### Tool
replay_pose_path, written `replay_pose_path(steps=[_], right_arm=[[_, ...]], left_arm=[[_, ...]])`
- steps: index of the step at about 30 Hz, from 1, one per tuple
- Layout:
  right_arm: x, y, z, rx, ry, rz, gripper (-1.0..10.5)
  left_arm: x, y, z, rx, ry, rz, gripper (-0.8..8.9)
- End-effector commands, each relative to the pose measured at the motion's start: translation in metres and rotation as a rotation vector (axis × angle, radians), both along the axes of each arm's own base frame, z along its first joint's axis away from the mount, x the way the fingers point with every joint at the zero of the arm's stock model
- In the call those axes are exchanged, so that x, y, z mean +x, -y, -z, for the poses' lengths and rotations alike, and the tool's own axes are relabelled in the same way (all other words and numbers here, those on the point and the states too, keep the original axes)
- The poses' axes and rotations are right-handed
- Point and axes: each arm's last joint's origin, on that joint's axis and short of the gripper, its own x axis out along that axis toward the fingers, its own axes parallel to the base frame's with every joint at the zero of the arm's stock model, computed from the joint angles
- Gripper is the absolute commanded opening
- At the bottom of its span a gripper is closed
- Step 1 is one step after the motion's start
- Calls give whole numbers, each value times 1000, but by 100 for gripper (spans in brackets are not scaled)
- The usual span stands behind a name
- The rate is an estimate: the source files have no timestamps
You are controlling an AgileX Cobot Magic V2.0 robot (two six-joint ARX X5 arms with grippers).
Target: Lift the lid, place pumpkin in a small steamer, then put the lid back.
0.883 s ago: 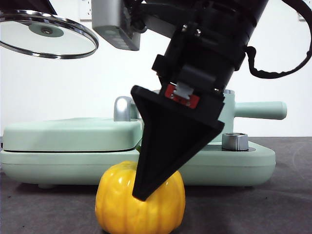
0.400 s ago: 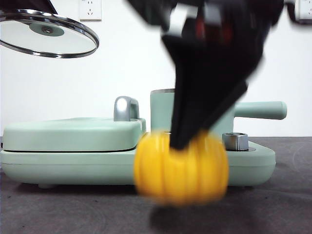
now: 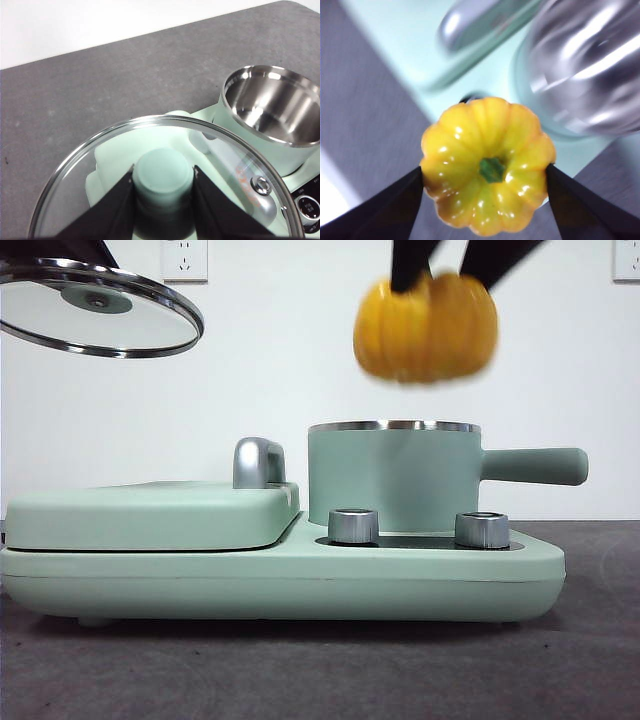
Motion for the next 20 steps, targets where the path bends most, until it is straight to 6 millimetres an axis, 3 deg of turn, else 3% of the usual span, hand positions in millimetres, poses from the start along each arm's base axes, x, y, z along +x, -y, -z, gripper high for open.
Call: replay_pose_path(steps=[1, 9, 15, 20], right_arm=[[19, -1, -16, 41, 26, 68, 293], [92, 0, -26, 51, 63, 197, 293], [135, -6, -5, 41, 1, 212, 293], [152, -14, 16, 2, -26, 194, 293]], left_arm=[[1, 0, -11, -21, 66, 2, 10], [2, 1, -14, -30, 89, 2, 10], [2, 1, -14, -30, 90, 2, 10], [2, 1, -14, -30, 90, 2, 10]])
